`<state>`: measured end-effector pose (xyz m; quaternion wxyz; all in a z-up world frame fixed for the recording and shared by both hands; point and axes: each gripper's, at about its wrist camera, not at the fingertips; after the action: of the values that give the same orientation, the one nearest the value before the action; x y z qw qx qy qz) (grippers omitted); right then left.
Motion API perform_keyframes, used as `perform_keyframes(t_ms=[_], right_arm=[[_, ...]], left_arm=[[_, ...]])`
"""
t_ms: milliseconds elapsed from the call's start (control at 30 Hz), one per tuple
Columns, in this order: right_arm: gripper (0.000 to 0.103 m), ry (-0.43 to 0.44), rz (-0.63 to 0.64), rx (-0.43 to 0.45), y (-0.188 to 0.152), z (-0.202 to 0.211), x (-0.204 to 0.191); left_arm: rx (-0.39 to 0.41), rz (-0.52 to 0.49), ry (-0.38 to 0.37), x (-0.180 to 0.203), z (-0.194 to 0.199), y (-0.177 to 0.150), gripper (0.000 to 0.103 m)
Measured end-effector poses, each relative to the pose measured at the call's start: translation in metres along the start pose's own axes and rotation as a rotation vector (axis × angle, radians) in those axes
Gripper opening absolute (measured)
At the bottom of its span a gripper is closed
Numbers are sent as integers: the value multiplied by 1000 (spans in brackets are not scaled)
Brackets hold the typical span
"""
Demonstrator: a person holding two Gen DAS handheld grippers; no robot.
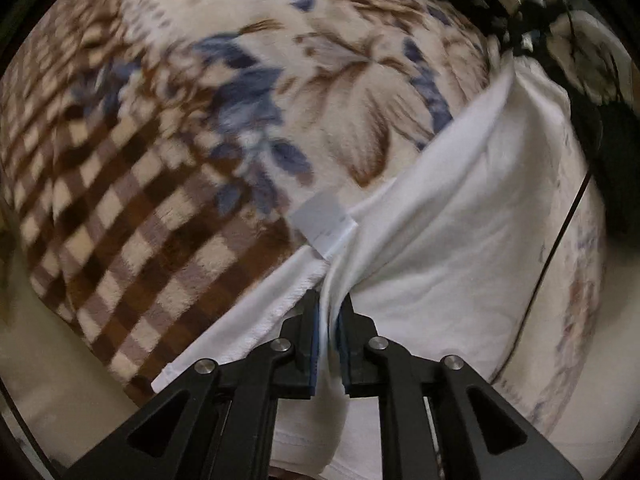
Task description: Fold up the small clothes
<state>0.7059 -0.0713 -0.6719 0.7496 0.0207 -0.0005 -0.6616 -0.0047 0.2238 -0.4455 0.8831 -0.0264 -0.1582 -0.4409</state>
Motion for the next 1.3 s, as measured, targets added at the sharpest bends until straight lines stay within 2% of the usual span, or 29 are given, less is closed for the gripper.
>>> perform_keyframes(t_ms=[33, 67, 100, 133, 167, 200, 233, 267, 333, 400, 467, 533, 667, 700, 833, 933, 967, 1033, 1100, 1133, 1167, 1200, 1267, 1300], right_arm=[[6, -4, 7, -18, 1, -6, -4], [8, -8, 14, -46, 2, -12, -8], [9, -26, 26, -83, 3, -19, -12], [19, -28, 31, -99, 3, -20, -13], [39, 4, 29, -121, 2, -18, -13], [51, 59, 17, -142, -3, -14, -10], [71, 111, 4, -144, -10, -5, -6], [76, 158, -2, -128, -19, 7, -1], [76, 226, 16, -80, -44, 40, 11], [76, 262, 55, -27, -77, 72, 25], [77, 280, 76, 0, -116, 97, 43], [77, 323, 60, -18, -165, 111, 70], [77, 360, -35, -136, -274, 101, 112], [77, 360, -69, -188, -309, 91, 123], [77, 411, -199, -314, -411, 53, 153], [75, 454, -279, -337, -475, 31, 156], [67, 475, -302, -345, -494, 23, 156], [58, 502, -335, -349, -523, 12, 153], [56, 524, -363, -322, -545, 8, 150], [56, 528, -366, -308, -549, 6, 148], [56, 531, -372, -289, -554, 6, 146], [56, 539, -379, -273, -559, 5, 144], [56, 533, -389, -268, -564, -1, 137], [55, 529, -404, -266, -569, -6, 135]], left_arm=[[-3, 21, -21, -6, 5, 1, 22], [-8, 36, -17, -10, 10, 1, 46], [-9, 52, -30, -15, 15, 1, 59], [7, 83, -85, -26, 26, 0, 72], [17, 102, -96, -32, 32, 0, 72], [25, 129, -102, -39, 41, -1, 72], [30, 152, -124, -50, 50, -1, 72], [31, 161, -120, -55, 56, 0, 72], [35, 145, -103, -62, 66, 3, 72], [13, 102, -77, -62, 67, 6, 72], [-9, 61, -84, -61, 62, 10, 72], [-50, -17, -75, -49, 49, 13, 72], [-124, -146, -53, -22, 21, 11, 72], [-134, -168, -39, -17, 14, 9, 72], [-132, -221, -17, -4, 5, -6, 70], [-104, -255, 3, 0, 6, -16, 70], [-99, -261, 6, 0, 6, -18, 70], [-81, -276, 10, 0, 8, -22, 67], [-65, -300, 19, -2, 9, -24, 63], [-57, -307, 22, -3, 9, -25, 56], [-51, -307, 20, -6, 8, -24, 41], [-47, -304, 28, -10, 8, -25, 34], [-38, -294, 24, -19, 9, -28, 12], [-23, -284, 22, -24, 11, -29, 8]])
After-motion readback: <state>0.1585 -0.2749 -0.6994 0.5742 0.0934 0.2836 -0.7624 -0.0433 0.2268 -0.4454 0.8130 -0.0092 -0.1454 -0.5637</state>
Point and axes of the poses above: each gripper's, at about its wrist camera, not at the fingertips, and z roughly against the way its jaws point, x to its right, y to its top, and after that the axes turned 5 degrees about -z, right-handed
